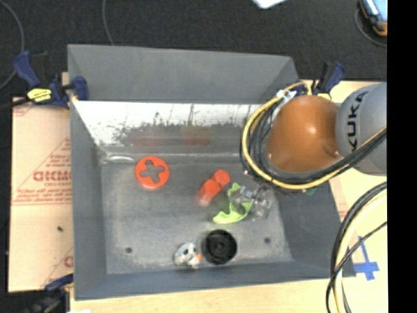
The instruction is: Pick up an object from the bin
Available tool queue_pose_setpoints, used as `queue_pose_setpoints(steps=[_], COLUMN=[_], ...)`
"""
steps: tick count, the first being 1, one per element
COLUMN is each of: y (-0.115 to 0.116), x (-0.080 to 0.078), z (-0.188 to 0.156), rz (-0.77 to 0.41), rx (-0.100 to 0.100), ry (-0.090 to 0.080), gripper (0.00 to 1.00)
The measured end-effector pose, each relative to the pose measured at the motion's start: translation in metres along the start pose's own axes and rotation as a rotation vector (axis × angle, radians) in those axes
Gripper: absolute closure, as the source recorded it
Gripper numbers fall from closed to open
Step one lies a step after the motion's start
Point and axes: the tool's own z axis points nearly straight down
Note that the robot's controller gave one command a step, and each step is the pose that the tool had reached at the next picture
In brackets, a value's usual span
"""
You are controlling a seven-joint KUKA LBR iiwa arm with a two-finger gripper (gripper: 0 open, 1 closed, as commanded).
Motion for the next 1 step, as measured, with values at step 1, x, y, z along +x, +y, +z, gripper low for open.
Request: queue_pose_setpoints(steps=[1], y=[0.0006], x=[0.0003], z=[-0.0061], rz=[0.001], rx=[-0.003], ry=[0.001], gripper=[1.0])
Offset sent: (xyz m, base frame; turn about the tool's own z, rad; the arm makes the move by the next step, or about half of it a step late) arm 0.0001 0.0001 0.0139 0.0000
